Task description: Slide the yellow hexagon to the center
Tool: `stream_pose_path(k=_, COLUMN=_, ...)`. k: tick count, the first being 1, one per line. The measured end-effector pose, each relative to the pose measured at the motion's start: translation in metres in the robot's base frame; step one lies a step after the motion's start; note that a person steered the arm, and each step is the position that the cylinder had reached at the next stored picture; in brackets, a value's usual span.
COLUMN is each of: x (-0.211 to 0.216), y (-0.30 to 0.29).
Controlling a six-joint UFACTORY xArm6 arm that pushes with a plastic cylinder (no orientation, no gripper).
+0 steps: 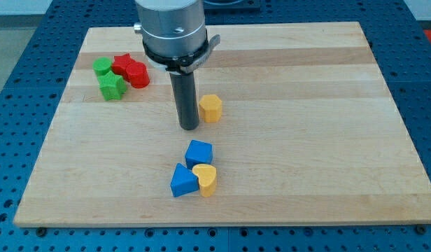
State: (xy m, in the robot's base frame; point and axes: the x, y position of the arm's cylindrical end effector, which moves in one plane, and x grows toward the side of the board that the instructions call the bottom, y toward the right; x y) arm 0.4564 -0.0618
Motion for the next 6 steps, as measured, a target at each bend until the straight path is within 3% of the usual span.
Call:
stream_pose_path(k=2, x=-0.032, y=0.000)
stream_pose_path(k=3, x=-0.031, y=-0.003)
stream_pose_path(k=4, x=0.004, y=-0.012)
stream_pose_path(k=6, x=-0.009, y=0.006)
